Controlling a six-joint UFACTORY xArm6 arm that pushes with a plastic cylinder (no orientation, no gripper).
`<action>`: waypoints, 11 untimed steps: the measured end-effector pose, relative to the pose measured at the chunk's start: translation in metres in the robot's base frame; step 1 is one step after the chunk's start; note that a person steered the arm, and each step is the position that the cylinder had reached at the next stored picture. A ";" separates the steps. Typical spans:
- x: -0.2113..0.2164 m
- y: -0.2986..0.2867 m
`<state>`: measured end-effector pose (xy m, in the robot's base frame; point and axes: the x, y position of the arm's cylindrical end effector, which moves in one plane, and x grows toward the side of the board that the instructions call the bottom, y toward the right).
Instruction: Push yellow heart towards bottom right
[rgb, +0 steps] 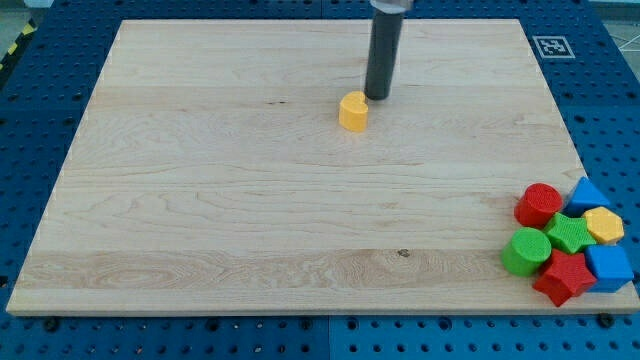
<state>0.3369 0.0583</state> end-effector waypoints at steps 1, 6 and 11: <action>-0.008 -0.028; 0.069 -0.016; 0.118 -0.023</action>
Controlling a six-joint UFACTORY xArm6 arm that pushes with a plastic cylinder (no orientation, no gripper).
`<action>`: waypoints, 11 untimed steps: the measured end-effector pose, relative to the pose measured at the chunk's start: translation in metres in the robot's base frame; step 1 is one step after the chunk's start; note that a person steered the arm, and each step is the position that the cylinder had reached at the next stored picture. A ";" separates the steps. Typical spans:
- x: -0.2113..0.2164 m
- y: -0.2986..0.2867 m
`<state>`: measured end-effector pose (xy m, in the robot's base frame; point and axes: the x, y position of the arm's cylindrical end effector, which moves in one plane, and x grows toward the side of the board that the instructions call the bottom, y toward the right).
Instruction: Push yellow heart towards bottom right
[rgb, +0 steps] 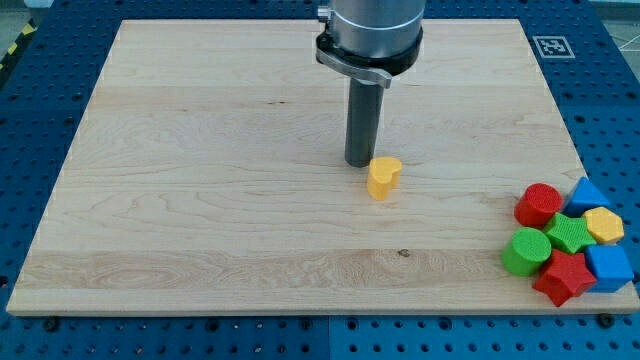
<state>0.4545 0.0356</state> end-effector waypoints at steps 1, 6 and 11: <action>0.012 -0.002; 0.056 0.083; 0.079 0.128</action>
<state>0.5334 0.1632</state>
